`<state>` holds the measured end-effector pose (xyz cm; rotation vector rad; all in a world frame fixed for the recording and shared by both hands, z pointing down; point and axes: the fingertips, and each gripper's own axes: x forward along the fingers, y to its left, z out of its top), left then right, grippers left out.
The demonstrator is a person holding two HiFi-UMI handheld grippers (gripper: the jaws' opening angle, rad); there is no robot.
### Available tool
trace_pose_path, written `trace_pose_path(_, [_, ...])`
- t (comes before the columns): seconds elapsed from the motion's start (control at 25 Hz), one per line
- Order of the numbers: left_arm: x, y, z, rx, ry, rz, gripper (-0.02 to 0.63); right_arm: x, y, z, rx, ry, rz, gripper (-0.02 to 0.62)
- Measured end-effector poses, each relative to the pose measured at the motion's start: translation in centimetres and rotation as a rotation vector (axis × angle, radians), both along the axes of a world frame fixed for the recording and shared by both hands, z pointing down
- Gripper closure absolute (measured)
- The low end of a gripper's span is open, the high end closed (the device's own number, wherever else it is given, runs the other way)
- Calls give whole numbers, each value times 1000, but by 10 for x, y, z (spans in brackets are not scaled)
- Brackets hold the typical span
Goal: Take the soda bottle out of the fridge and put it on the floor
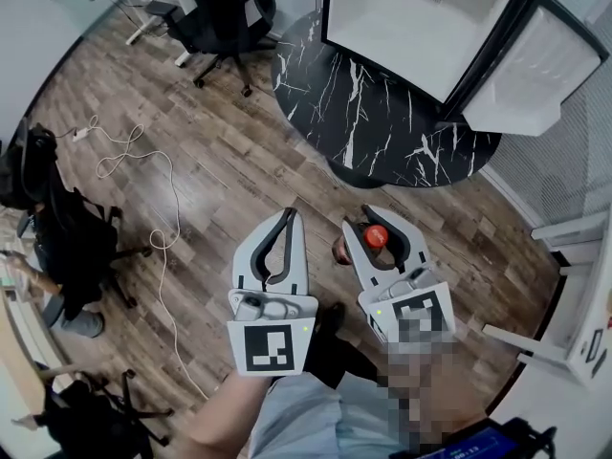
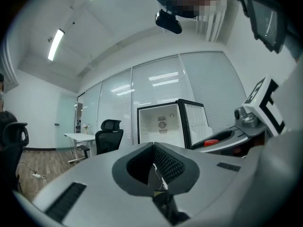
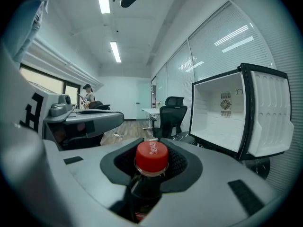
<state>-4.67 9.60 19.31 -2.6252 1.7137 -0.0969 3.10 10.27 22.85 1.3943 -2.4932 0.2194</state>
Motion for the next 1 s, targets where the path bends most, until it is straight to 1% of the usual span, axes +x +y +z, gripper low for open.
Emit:
trace_pose_path(0.12, [-4, 1, 8, -10, -19, -14, 588, -5, 0, 8, -13, -8, -18, 477])
trace_pose_path(0.32, [-13, -1, 30, -48, -40, -24, 588, -11, -5, 27, -30, -9, -33, 477])
trace_pose_path(0.52, [-19, -10, 58, -67, -14, -34, 588, -16, -14, 54, -33, -16, -33, 477])
trace_pose_path(0.68, [-25, -17, 92, -117, -13, -37, 588, -18, -23, 81, -31, -26, -28, 479])
trace_pose_path(0.76, [-27, -19, 105, -131, -17, -32, 588, -21, -25, 97, -44, -26, -34, 479])
trace_pose_path(1.0, [-24, -21, 134, -125, -38, 10, 588, -28, -28, 129, -56, -40, -39, 479])
